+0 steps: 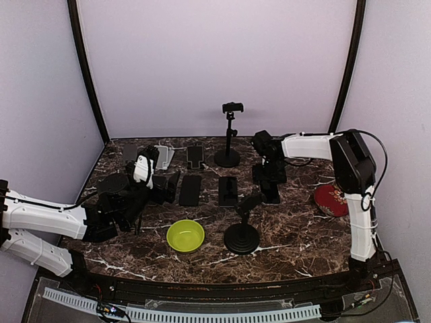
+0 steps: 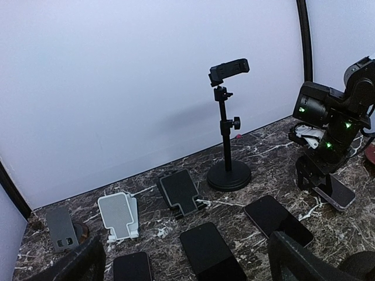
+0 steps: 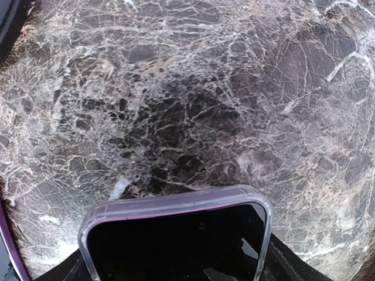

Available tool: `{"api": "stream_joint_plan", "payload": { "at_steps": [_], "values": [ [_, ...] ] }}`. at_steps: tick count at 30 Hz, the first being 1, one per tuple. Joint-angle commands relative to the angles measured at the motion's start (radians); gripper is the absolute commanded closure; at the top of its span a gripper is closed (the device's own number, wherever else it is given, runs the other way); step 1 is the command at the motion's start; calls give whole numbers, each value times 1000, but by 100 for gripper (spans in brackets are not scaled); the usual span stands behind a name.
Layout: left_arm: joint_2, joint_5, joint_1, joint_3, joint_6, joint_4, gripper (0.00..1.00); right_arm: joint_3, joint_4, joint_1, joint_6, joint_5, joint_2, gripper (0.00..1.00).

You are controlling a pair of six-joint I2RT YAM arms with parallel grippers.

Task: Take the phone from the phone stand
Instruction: Place the phone at the center of the board, then pick up the phone stand from the center of the board.

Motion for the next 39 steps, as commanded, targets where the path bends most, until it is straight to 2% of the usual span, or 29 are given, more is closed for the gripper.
{"api": "stream_joint_plan", "payload": {
  "at_steps": [1, 7, 9, 10, 16, 25, 39],
  "values": [
    [-14, -1, 5, -15, 9, 34, 1, -60, 4, -13, 0, -17, 17, 36],
    [-18, 1, 5, -16, 14, 32, 1, -54, 23, -12, 15, -52, 17, 24],
    [-17, 1, 5, -16, 15, 29, 1, -57, 29, -12, 20, -54, 12, 7],
    [-16, 2, 5, -16, 15, 29, 1, -58, 34, -12, 22, -56, 9, 6],
    [-6, 7, 5, -10, 10, 25, 1, -73, 54, -12, 39, -78, -27, 3],
    [-3, 31, 5, 15, -8, -14, 1, -126, 154, -8, 22, -80, -163, 0],
    [5, 58, 5, 109, -25, -174, 1, -354, 381, -14, -82, -85, -480, 0]
  ]
}}
